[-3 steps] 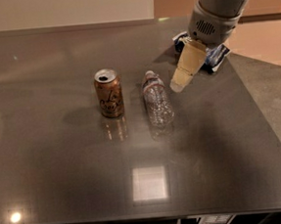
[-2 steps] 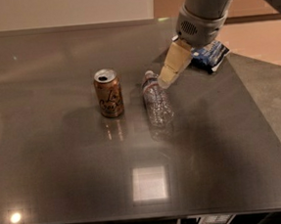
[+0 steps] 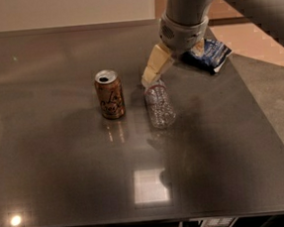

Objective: Place water bottle upright

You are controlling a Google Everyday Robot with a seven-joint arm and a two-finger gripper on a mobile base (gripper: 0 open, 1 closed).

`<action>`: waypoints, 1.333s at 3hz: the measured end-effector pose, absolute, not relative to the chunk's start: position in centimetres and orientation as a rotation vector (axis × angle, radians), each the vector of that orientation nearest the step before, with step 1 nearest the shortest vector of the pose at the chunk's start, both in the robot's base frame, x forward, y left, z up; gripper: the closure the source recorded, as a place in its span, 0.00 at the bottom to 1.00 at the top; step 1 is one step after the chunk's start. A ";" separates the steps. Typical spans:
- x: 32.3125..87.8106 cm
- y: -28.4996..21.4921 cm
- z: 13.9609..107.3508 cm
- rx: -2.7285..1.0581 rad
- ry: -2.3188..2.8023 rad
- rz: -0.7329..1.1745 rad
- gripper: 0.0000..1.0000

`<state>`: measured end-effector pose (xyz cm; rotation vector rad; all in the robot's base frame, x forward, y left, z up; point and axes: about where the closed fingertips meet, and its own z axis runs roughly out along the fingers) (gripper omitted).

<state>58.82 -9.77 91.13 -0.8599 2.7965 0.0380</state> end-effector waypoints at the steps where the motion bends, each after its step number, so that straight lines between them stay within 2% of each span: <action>1: 59.8 -8.9 89.9 -0.786 2.835 0.059 0.00; 4: 61.3 -7.3 86.0 -0.633 2.942 0.058 0.00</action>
Offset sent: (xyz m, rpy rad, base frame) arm 0.0229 0.0213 -0.0424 0.0167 0.0907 -0.1607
